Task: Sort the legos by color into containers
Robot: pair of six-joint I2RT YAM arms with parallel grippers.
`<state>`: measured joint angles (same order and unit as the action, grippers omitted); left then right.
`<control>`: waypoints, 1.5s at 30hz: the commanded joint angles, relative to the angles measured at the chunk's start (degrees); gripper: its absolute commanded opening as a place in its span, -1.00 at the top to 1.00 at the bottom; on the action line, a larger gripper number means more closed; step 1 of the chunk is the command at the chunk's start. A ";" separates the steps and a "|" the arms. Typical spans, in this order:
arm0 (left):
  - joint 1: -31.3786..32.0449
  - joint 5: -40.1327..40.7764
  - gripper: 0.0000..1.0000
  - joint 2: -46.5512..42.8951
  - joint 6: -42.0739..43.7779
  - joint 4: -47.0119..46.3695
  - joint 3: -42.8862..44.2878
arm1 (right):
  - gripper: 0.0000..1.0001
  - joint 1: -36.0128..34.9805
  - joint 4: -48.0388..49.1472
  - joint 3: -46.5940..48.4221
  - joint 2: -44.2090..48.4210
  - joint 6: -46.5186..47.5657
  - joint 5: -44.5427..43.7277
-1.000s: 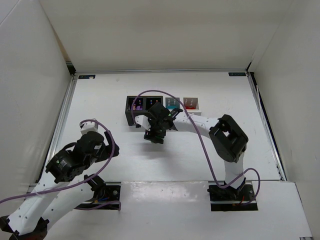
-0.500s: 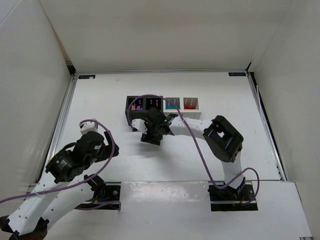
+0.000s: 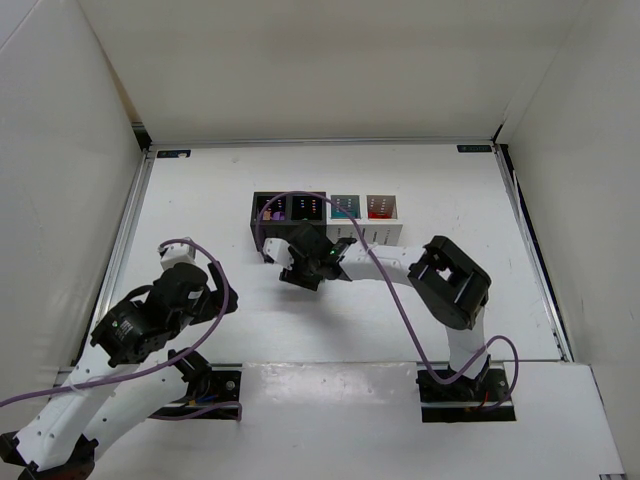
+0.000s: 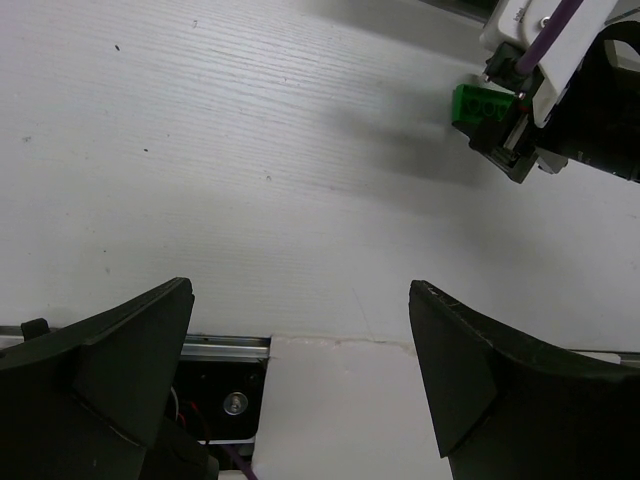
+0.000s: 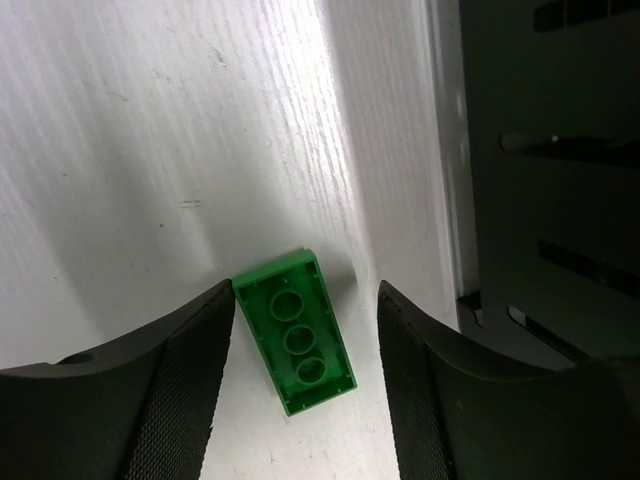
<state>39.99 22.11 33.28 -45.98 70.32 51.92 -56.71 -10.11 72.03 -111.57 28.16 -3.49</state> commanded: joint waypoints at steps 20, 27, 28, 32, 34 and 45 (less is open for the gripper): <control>0.35 0.92 -1.00 -0.84 0.10 0.25 1.69 | 0.27 0.37 -6.85 -4.88 3.36 -9.26 -3.46; 0.18 1.18 -1.00 -1.63 0.01 0.16 1.87 | 0.36 -2.97 -8.08 -4.45 13.74 -11.72 -6.00; 0.27 1.27 -1.00 -1.64 0.01 0.08 1.87 | 0.38 -3.40 -8.35 -4.27 15.66 -12.08 -5.92; 0.09 1.27 -1.00 -1.55 0.01 -0.10 1.78 | 0.38 -3.59 -10.10 0.02 20.77 -12.17 -6.80; 0.18 1.18 -1.00 -1.72 -0.16 -0.27 1.61 | 0.38 -2.63 -10.28 1.53 21.83 -11.99 -6.10; 0.18 1.36 -1.00 -1.29 0.18 -0.28 2.31 | 0.42 5.81 -6.68 18.93 13.05 -9.88 -3.73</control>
<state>39.99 22.11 31.88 -45.95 70.32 52.16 -51.86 -18.13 87.70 -95.59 17.54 -7.94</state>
